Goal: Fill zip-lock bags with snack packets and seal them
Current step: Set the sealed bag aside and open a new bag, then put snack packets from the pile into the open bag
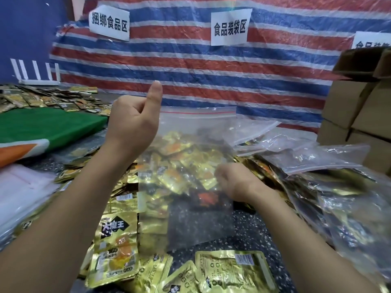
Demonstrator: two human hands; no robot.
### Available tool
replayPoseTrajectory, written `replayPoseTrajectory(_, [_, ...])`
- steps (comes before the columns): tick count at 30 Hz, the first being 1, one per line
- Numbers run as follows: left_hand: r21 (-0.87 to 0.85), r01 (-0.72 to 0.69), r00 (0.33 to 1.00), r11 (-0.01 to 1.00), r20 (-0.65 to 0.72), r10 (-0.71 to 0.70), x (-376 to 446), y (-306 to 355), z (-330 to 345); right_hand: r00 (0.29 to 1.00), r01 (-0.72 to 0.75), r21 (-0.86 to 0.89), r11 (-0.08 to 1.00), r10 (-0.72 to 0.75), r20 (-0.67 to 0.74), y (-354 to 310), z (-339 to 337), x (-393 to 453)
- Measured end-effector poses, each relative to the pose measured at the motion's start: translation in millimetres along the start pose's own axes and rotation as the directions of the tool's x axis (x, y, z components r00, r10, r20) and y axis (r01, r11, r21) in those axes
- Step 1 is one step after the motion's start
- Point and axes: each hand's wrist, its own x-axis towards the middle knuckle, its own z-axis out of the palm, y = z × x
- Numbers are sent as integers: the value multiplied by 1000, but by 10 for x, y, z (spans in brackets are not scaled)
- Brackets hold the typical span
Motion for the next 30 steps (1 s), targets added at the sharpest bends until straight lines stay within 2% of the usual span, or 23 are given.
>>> replayPoseTrajectory(2, [-10, 7, 1000, 1000, 13, -7, 8, -9, 2, 993, 96, 36, 995, -93, -79, 2, 54, 102])
replayPoseTrajectory(4, [-5, 10, 1000, 1000, 29, -10, 9, -12, 11, 985, 155, 43, 987, -150, -89, -16, 105, 214])
replayPoseTrajectory(9, [-12, 26, 998, 1000, 58, -26, 5, -15, 33, 988, 148, -305, 941, -156, -3, -10, 258, 513])
replayPoseTrajectory(11, [-22, 29, 998, 999, 65, -28, 12, -36, 39, 987, 160, -372, 914, -147, 63, 27, 304, 566])
replayPoseTrajectory(13, [-31, 39, 997, 999, 65, -37, 21, -45, 47, 985, 174, -382, 908, -164, 58, 50, 352, 565])
replayPoseTrajectory(16, [-30, 29, 998, 999, 65, -27, 19, -38, 58, 975, 197, -345, 918, -220, -28, 33, 435, 509])
replayPoseTrajectory(19, [-24, 1, 997, 1000, 83, 1, 6, -26, 72, 978, 106, -180, 978, -136, -160, -2, 437, 481])
replayPoseTrajectory(21, [-21, -4, 996, 1000, 86, 6, -5, -18, 81, 976, -2, -194, 981, -40, -216, 20, 390, 534])
replayPoseTrajectory(24, [-25, -13, 997, 1000, 71, 15, -19, 3, 92, 969, -170, -193, 966, 129, -209, 64, 335, 640])
replayPoseTrajectory(28, [27, -48, 998, 998, 35, 47, -18, -8, 105, 967, -200, -267, 943, 146, -209, -25, 398, 702])
replayPoseTrajectory(30, [47, -61, 997, 997, 41, 59, -21, -6, 102, 958, -201, -203, 958, 150, -243, -67, 473, 679])
